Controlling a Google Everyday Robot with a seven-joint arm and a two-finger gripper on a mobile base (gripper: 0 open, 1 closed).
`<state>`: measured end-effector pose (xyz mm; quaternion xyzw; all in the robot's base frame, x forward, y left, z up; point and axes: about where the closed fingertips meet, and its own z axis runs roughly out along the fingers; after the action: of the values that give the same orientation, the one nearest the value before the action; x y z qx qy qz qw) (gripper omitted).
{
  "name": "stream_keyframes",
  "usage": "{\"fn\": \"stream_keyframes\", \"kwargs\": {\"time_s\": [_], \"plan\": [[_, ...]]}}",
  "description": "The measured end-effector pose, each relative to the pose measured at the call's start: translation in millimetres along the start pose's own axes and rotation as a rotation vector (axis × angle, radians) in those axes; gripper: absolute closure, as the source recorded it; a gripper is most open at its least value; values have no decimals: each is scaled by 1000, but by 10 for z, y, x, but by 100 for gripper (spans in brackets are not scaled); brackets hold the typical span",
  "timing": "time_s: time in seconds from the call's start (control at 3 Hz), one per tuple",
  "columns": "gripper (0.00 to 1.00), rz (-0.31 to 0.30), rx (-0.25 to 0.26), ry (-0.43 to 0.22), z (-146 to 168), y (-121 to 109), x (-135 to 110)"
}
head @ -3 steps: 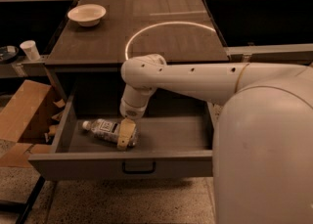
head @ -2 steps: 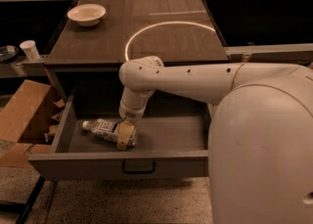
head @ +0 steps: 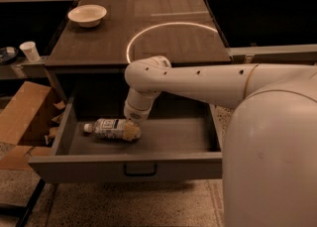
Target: Pick blue plastic bottle from top drawer and place on counter
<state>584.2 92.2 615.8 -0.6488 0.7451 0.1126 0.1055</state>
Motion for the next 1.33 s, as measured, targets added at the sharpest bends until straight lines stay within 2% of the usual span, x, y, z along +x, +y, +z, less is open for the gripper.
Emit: {"fn": "stream_keyframes", "kwargs": {"time_s": [0.33,0.67,1.0,1.33], "plan": [[86,25,20,-102,-221,9,87],[100,63,53,-273,-646,11,306],[100,99,106,-427,-1108,-58,591],[100,117,148,-524,-1518,-168,949]]}}
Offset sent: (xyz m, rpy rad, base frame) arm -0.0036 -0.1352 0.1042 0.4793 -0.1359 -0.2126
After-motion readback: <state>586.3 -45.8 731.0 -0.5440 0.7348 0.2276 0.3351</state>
